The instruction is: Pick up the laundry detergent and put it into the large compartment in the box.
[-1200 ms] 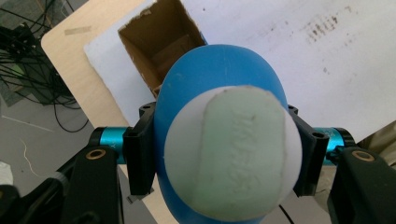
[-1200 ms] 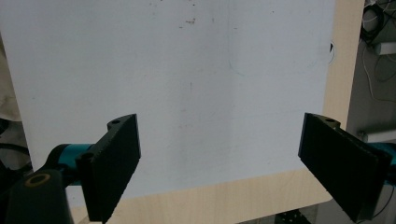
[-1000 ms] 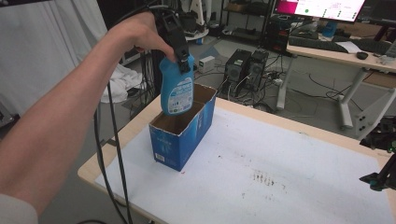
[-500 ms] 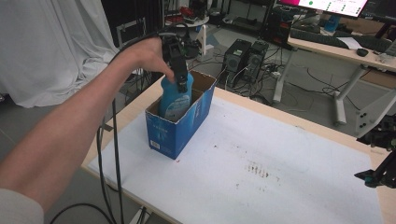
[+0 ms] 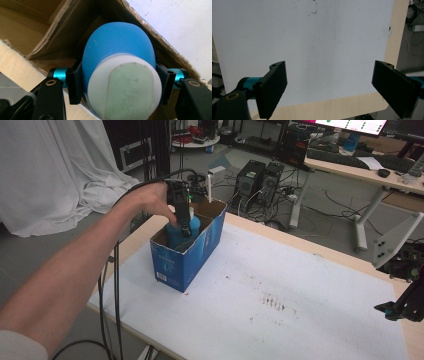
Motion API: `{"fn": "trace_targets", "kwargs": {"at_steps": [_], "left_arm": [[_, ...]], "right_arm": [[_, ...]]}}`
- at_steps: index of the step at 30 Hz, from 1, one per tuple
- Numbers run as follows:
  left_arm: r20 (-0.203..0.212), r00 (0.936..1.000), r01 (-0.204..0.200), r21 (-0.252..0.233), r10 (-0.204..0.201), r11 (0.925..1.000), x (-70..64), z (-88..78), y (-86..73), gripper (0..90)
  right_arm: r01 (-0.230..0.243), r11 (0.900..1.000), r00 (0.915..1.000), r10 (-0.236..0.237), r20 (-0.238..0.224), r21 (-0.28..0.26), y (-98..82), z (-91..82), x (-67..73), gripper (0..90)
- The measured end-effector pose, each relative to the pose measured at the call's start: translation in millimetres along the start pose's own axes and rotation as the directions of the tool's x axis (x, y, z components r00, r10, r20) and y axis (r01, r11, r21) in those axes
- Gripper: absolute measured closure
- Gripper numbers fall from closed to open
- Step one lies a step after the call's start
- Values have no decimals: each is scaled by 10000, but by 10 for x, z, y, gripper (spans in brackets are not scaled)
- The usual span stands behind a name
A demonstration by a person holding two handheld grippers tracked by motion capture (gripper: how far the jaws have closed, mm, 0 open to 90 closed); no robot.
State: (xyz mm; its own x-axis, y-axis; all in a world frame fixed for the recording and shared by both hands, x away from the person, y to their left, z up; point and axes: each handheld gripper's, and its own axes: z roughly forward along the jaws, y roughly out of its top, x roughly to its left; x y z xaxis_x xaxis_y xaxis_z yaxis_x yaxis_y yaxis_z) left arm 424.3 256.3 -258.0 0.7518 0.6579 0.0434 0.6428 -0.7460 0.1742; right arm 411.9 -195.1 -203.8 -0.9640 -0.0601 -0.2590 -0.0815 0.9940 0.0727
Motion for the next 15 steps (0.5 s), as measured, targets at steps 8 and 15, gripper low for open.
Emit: {"fn": "trace_targets", "kwargs": {"at_steps": [8, 15], "left_arm": [[4, 9950, -997, 468, 997, 9939, -35, 168, 8, 382], [59, 9859, -1671, 489, 1670, 9847, -43, 204, 27, 381]], "right_arm": [[1, 10000, 10000, -1, 16, 42, -18, 2, 11, 121], [-20, 10000, 10000, 20, 38, 4, -33, -7, 17, 121]]}}
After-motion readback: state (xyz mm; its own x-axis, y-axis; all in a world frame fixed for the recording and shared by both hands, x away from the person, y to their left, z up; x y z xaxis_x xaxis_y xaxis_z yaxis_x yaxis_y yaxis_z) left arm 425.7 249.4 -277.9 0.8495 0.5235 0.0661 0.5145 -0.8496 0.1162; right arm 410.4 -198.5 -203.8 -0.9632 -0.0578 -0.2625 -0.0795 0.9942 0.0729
